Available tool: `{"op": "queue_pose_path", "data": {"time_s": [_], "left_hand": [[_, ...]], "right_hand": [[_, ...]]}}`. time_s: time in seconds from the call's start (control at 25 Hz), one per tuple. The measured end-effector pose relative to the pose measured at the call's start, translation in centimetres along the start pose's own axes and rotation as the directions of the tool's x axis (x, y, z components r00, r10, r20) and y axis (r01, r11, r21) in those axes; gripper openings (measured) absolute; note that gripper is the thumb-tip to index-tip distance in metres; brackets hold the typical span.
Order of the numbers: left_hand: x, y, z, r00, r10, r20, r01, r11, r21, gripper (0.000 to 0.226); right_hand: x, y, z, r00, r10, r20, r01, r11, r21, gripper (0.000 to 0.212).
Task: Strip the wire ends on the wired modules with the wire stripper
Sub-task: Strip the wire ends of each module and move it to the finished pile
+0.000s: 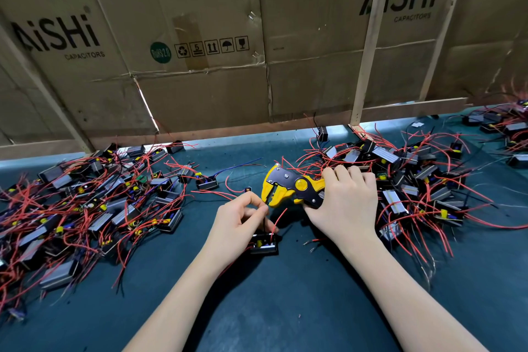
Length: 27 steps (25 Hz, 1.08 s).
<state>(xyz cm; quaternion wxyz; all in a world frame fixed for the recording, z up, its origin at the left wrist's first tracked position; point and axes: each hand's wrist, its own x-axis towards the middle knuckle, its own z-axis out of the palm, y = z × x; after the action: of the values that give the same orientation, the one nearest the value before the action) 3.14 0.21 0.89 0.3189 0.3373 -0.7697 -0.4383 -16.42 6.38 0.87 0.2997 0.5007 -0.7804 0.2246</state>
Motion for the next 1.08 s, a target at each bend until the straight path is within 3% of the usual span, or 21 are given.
{"op": "queue_pose_path", "data": {"time_s": [0.44,0.72,1.08], "left_hand": [[0.15,-0.03,-0.09,0.999,-0.043,0.002,0.043,0.999,-0.008,0.016],[0.18,-0.20,-0.36,0.999,-0.032,0.023,0.032,0.999,0.026,0.016],[0.23,-0.36,-0.58,0.999,-0.019,0.030,0.018,0.999,0.028,0.015]], "right_hand": [[-0.10,0.08,-0.17,0.998,-0.047,0.032,0.046,0.999,0.009,0.046],[-0.05,0.15,-0.41,0.988,-0.077,0.133,0.078,0.997,-0.003,0.053],[-0.24,0.03,-0.27,0.995,-0.066,0.078,0.066,0.998,-0.002,0.050]]}}
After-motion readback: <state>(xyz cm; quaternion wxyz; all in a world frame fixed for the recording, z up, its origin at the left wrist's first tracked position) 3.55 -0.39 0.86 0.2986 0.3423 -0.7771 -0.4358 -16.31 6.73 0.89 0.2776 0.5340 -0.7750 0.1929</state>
